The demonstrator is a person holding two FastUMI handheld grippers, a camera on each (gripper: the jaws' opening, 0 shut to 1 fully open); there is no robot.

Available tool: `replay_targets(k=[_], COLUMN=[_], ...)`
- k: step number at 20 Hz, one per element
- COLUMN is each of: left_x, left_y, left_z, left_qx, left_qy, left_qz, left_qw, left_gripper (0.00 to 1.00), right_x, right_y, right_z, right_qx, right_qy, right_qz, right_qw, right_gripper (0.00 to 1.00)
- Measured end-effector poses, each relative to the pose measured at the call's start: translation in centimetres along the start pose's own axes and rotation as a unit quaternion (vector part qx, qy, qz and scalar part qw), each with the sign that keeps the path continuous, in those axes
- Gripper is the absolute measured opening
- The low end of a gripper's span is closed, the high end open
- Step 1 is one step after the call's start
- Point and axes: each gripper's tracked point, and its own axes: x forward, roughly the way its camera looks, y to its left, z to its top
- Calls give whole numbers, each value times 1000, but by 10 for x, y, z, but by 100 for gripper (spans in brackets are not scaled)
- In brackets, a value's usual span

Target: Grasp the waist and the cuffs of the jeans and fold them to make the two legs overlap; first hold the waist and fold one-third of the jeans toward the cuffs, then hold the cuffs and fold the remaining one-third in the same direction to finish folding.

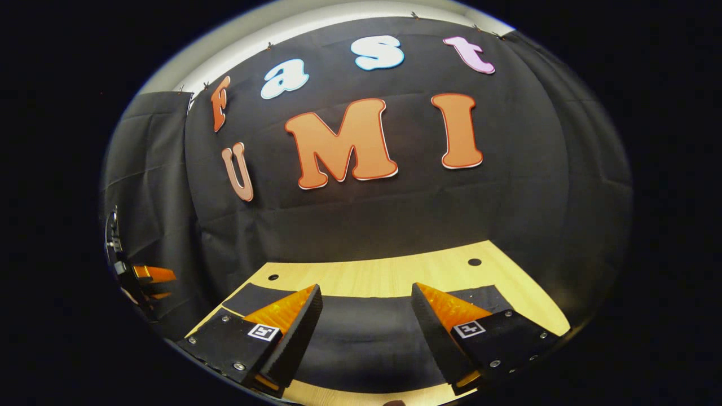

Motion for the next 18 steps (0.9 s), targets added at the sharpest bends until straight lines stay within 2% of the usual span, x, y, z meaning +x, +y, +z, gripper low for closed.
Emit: replay_targets(k=[1, 3, 5, 8, 10, 12, 16, 18], left_x=[2, 6, 5, 20, 26, 29, 45, 49], left_y=[17, 56, 89, 110, 123, 140, 170, 177], left_z=[-11, -34, -61, -91, -114, -129, -146, -152], left_qx=[-31, -74, -118, -228, -276, -286, -276, -280], left_qy=[16, 45, 70, 97, 112, 123, 136, 147], left_qz=[13, 53, 97, 136, 166, 201, 234, 250], left_qw=[999, 995, 986, 959, 940, 929, 922, 915], left_gripper=[97, 97, 97, 98, 98, 98, 98, 98], right_x=[3, 6, 12, 12, 10, 13, 15, 17], right_y=[1, 0, -7, -19, -26, -31, -42, -48], right_z=[-10, -26, -47, -83, -95, -99, -100, -99], right_qx=[7, 26, 42, 60, 71, 79, 76, 75], right_qy=[13, 41, 74, 139, 158, 165, 171, 172], right_qz=[6, 13, 5, -11, -16, -22, -36, -43], right_qw=[1000, 999, 996, 988, 985, 983, 982, 981], right_gripper=[96, 96, 96, 98, 98, 98, 98, 98])
